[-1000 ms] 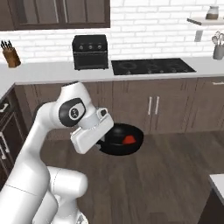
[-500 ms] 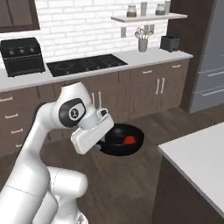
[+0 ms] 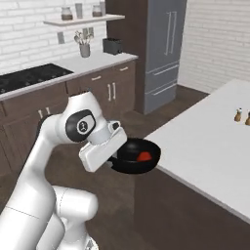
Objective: Pick the bell pepper from the sink and place it in the bowl. Then pick the bowl and place it in the microwave. Then close the microwave door and press the start button.
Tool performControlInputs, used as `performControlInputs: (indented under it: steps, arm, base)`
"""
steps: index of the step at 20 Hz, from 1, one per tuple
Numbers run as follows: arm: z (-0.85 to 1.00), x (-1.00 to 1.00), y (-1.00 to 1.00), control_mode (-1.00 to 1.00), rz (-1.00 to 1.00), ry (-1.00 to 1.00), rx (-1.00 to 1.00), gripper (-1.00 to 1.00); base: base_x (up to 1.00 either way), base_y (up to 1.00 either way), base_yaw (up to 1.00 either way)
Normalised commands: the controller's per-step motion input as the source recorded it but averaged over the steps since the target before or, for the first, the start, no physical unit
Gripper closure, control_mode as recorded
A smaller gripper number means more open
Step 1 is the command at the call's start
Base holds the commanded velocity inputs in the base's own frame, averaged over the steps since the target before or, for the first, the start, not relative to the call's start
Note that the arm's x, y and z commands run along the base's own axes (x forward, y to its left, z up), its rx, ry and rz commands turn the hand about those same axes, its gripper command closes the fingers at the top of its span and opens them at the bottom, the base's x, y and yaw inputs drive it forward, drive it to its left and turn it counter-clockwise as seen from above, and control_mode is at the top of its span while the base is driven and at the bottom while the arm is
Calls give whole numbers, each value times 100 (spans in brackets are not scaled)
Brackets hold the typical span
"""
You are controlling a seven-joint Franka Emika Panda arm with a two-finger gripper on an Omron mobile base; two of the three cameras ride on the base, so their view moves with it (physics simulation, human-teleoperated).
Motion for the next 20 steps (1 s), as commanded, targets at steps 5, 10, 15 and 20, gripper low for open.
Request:
performControlInputs:
  steps: [5,10,15,20]
  arm:
    - [0,0,0,100,0,0,0,100]
    - [0,0,0,100,0,0,0,100]
    - [0,0,0,100,0,0,0,100]
    - [0,0,0,100,0,0,0,100]
  base:
    - [14,-32,-62]
    - [15,-34,-63]
    - [18,-35,-62]
    - [20,-34,-62]
